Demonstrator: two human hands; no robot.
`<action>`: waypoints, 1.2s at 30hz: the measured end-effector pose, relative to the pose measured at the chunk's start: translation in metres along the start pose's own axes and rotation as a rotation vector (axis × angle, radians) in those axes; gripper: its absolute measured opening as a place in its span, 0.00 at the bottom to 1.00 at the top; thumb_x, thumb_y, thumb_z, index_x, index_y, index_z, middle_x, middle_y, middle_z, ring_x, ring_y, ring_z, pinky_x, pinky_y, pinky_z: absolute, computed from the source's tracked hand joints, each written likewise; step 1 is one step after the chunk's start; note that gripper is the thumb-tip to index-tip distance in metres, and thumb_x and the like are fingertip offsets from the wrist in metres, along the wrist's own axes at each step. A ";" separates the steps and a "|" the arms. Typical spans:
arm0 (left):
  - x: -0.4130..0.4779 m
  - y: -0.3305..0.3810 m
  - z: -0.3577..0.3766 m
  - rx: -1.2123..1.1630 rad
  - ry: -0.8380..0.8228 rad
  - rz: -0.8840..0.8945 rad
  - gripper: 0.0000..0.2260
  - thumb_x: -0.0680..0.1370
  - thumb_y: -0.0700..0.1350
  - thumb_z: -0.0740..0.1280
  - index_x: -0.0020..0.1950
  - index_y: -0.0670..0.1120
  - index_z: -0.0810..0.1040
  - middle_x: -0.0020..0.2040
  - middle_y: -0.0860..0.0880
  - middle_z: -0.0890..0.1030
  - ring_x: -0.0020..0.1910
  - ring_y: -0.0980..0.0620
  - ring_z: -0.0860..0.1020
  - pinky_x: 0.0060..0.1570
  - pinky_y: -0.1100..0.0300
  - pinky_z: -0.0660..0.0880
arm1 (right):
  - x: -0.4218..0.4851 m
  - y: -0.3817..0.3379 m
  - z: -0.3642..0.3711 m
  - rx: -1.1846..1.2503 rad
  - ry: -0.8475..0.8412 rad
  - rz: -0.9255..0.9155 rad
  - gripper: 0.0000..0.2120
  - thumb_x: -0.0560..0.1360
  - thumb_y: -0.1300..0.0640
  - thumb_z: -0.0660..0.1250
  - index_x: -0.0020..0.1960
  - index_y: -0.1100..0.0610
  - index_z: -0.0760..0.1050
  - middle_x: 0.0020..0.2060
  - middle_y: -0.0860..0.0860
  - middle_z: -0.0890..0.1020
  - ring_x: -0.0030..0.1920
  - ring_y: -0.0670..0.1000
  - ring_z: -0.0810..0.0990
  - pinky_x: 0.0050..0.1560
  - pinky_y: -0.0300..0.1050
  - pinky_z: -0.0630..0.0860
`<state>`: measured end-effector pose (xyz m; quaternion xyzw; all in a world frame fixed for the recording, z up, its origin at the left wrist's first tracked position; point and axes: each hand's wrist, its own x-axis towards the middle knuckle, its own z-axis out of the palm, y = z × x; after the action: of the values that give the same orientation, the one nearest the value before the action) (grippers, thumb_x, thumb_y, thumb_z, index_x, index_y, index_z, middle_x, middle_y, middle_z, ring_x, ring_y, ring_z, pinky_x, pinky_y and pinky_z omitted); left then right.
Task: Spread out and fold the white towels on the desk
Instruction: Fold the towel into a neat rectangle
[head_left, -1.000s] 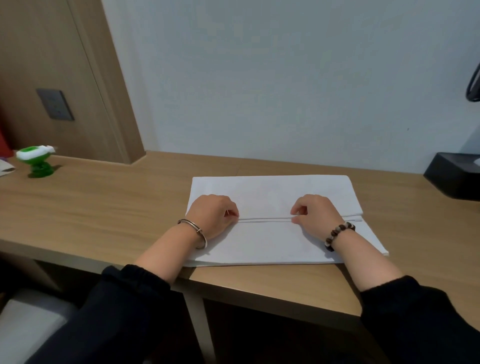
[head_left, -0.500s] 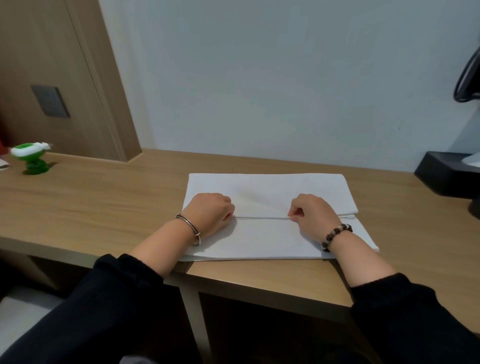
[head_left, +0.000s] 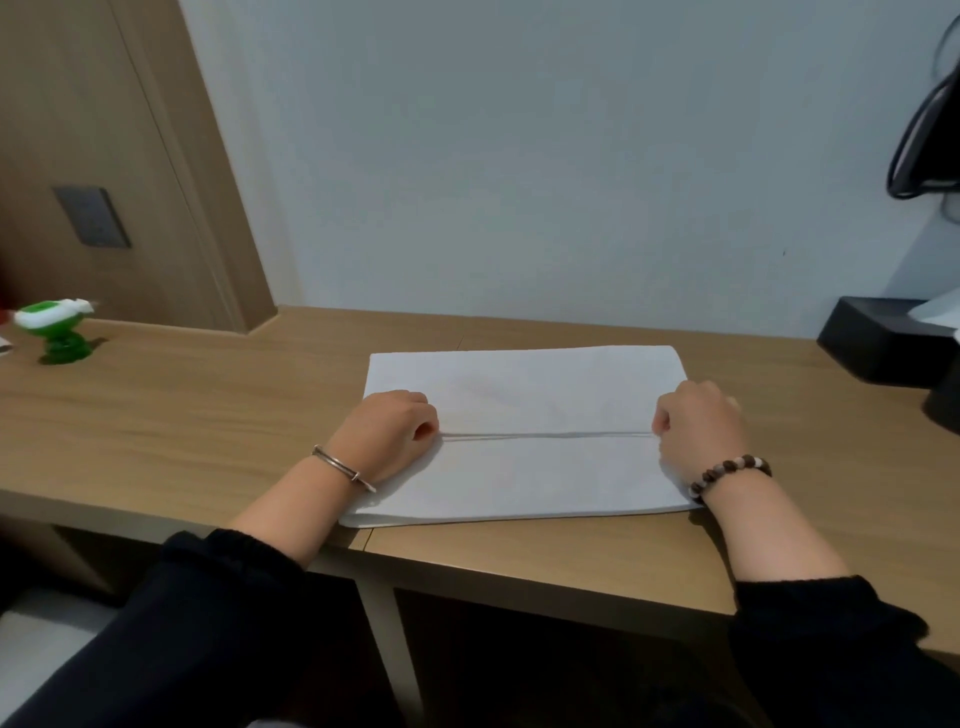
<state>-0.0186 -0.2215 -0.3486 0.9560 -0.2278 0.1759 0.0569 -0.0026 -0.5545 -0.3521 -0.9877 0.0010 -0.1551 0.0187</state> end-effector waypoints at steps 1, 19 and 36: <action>-0.001 -0.002 -0.001 0.040 0.006 0.002 0.08 0.75 0.45 0.64 0.39 0.43 0.79 0.40 0.49 0.79 0.40 0.48 0.76 0.37 0.56 0.71 | 0.000 -0.001 0.001 0.004 0.004 -0.018 0.12 0.71 0.65 0.60 0.35 0.49 0.74 0.43 0.46 0.75 0.50 0.51 0.72 0.49 0.45 0.69; 0.020 -0.014 -0.013 0.199 -0.252 -0.078 0.10 0.77 0.42 0.58 0.53 0.48 0.76 0.52 0.48 0.75 0.47 0.46 0.75 0.40 0.59 0.67 | 0.039 -0.019 -0.005 0.002 -0.451 -0.245 0.14 0.75 0.55 0.61 0.58 0.59 0.73 0.55 0.53 0.77 0.55 0.54 0.77 0.54 0.47 0.76; 0.036 -0.019 -0.048 0.320 0.157 -0.120 0.08 0.77 0.38 0.60 0.46 0.44 0.80 0.45 0.45 0.75 0.46 0.43 0.74 0.33 0.57 0.62 | 0.039 -0.042 -0.030 -0.016 0.300 -0.028 0.09 0.72 0.68 0.60 0.47 0.60 0.77 0.42 0.58 0.82 0.45 0.60 0.79 0.41 0.47 0.69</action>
<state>0.0052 -0.2104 -0.2913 0.9481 -0.1345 0.2801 -0.0681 0.0249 -0.5135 -0.3098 -0.9535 -0.0089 -0.3013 0.0082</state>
